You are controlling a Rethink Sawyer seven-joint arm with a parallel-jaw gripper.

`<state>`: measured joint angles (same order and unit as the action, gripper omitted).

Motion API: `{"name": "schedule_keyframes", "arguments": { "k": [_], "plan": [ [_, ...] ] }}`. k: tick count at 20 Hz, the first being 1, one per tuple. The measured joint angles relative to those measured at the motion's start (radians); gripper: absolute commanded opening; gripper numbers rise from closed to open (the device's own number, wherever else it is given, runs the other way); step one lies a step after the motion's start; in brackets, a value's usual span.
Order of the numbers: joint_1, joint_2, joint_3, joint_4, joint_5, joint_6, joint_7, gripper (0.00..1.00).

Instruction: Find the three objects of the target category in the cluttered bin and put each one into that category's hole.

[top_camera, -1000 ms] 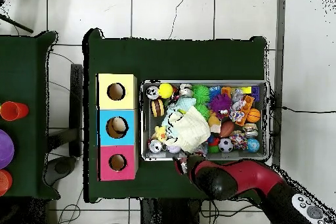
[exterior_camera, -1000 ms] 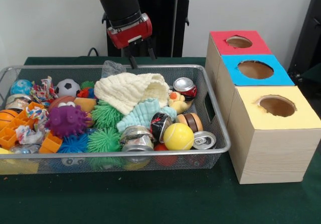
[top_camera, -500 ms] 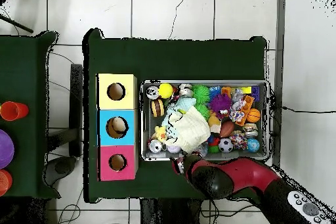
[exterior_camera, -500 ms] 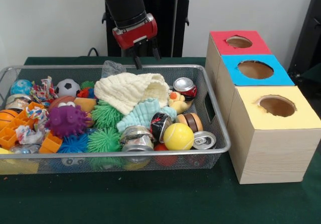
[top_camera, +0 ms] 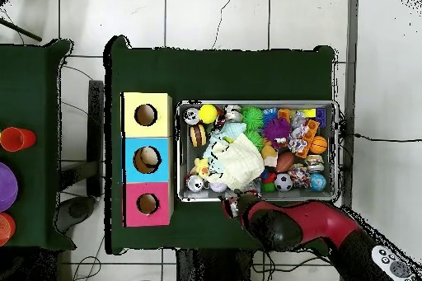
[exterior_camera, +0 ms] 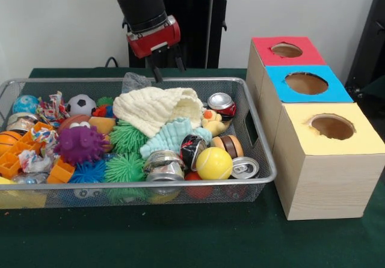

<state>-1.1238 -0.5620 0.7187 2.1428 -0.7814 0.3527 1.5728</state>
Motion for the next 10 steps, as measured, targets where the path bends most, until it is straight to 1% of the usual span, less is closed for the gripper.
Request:
{"name": "schedule_keyframes", "arguments": {
  "k": [6, 10],
  "plan": [
    [-0.041, 0.004, 0.001, 0.0, -0.001, 0.0, 0.0, 1.0],
    [-0.045, 0.004, 0.002, 0.001, -0.013, 0.0, 0.0, 1.0]
  ]
}}
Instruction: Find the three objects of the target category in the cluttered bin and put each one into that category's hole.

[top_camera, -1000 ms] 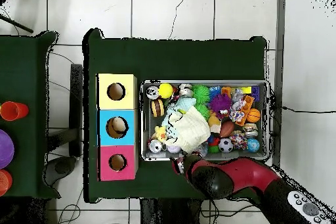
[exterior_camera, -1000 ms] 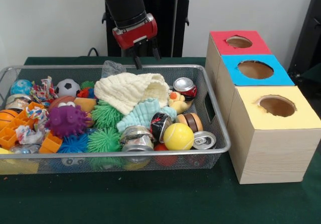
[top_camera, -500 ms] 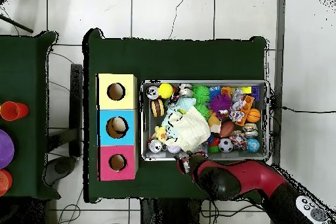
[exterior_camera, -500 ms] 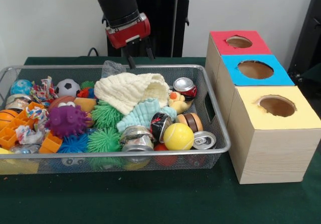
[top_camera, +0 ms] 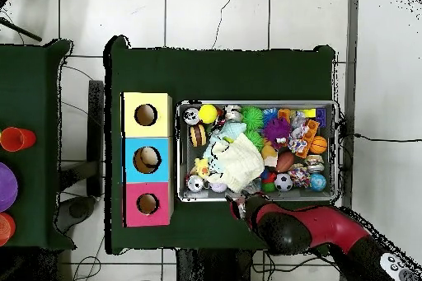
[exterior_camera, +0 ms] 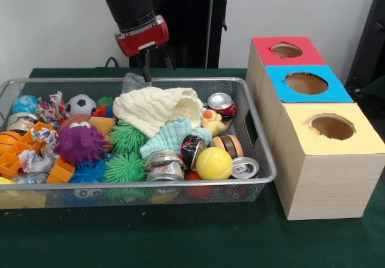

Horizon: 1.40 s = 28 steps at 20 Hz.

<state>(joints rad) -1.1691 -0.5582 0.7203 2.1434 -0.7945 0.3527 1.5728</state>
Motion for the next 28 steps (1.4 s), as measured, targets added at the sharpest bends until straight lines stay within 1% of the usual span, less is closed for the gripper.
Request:
{"name": "schedule_keyframes", "arguments": {
  "k": [8, 13, 28],
  "plan": [
    [0.0, 0.0, 0.0, 0.002, -0.032, 0.0, 0.0, 1.0],
    [-0.006, 0.013, 0.001, 0.001, -0.034, 0.0, 0.0, 1.0],
    [-0.063, 0.1, 0.024, -0.001, -0.034, 0.0, 0.0, 1.0]
  ]
}}
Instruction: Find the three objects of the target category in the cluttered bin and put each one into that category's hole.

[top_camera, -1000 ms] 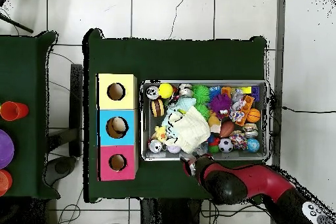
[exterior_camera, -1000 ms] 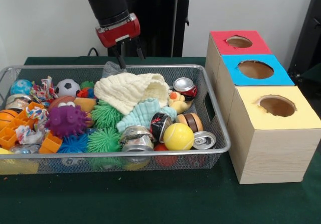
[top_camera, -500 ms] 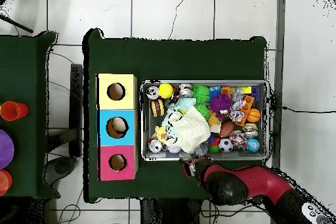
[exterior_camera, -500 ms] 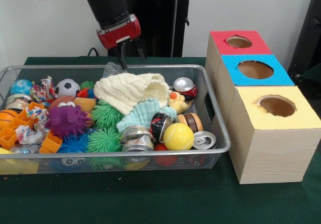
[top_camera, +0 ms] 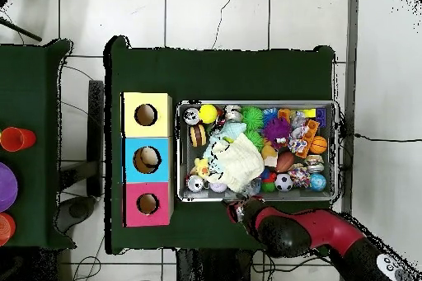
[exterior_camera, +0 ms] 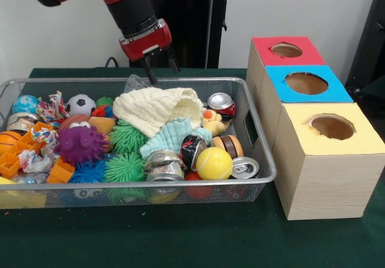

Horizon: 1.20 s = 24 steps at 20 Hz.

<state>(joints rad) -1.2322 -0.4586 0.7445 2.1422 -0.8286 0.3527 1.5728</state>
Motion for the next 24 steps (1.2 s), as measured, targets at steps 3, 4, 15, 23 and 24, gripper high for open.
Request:
{"name": "schedule_keyframes", "arguments": {
  "k": [3, 4, 15, 23, 24],
  "plan": [
    [-0.019, 0.027, 0.011, -0.002, 0.0, 0.0, 0.0, 1.0],
    [-0.022, 0.031, 0.013, -0.002, 0.0, 0.0, 0.0, 1.0],
    [-0.064, 0.063, 0.049, -0.003, 0.0, 0.006, -0.001, 1.0],
    [-0.09, 0.065, 0.074, -0.004, -0.001, 0.046, -0.013, 1.0],
    [-0.094, 0.065, 0.078, -0.005, -0.001, 0.054, -0.015, 1.0]
  ]
}}
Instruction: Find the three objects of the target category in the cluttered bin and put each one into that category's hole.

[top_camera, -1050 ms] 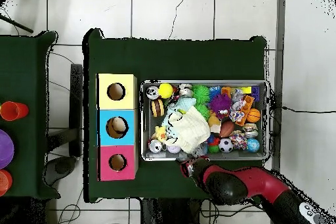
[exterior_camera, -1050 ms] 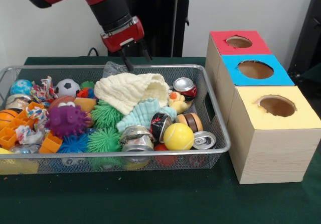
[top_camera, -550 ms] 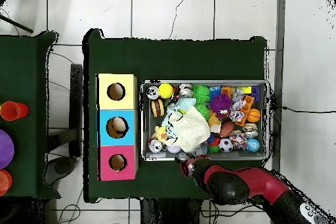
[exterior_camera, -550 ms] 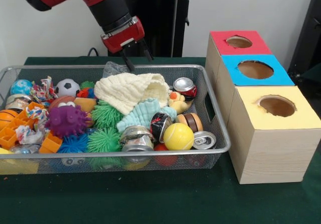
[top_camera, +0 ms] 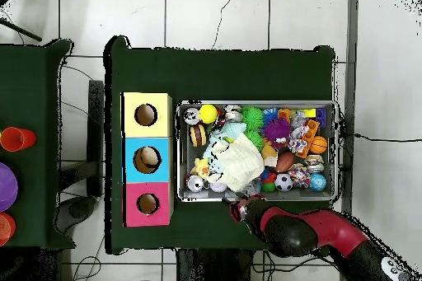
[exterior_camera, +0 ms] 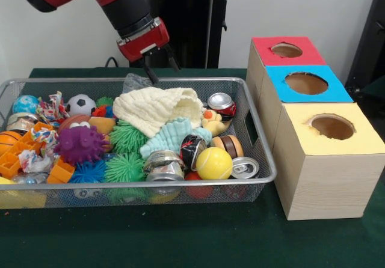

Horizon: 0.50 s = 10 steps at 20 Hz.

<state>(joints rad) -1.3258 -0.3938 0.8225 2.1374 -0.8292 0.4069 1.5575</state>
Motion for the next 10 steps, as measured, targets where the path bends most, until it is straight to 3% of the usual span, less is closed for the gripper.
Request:
{"name": "schedule_keyframes", "arguments": {
  "k": [10],
  "plan": [
    [-0.015, 0.0, 0.039, -0.008, 0.0, 0.063, -0.006, 1.0]
  ]
}}
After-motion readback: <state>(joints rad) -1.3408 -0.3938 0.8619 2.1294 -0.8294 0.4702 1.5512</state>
